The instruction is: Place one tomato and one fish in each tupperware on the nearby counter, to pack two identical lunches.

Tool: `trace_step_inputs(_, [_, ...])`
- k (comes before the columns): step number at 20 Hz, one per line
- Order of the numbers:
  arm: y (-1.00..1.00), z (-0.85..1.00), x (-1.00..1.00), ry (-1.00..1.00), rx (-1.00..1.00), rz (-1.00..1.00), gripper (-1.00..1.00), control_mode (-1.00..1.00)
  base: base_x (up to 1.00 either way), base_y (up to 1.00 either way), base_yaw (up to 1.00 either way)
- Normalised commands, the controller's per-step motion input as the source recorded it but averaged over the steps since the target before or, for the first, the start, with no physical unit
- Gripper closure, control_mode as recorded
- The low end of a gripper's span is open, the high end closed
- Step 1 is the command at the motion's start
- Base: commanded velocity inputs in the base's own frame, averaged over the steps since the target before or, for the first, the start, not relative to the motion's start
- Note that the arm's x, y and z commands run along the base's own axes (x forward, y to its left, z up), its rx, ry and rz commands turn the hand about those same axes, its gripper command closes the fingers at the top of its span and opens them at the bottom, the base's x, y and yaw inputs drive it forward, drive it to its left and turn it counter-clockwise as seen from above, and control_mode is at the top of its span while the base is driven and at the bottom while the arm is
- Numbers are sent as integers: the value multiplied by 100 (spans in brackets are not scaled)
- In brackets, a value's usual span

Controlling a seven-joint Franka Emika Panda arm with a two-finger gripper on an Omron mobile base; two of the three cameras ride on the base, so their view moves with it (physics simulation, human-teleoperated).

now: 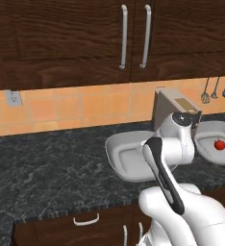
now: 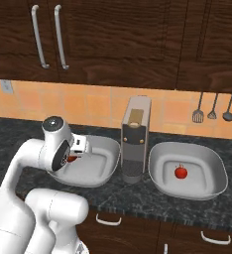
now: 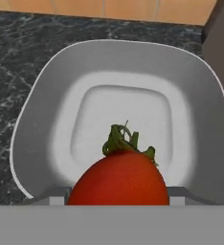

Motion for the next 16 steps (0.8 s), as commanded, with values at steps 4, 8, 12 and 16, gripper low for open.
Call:
trace_step_inputs(4, [31, -57, 75, 14, 0, 0, 100, -100, 0, 0, 0])
trace_step_inputs(8, [14, -48, 51, 7, 0, 0, 100, -100, 0, 0, 0])
trace_step_inputs(12, [2, -39, 41, 7, 0, 0, 100, -100, 0, 0, 0])
trace_step_inputs(16, [0, -45, 32, 5, 0, 0, 100, -100, 0, 0, 0])
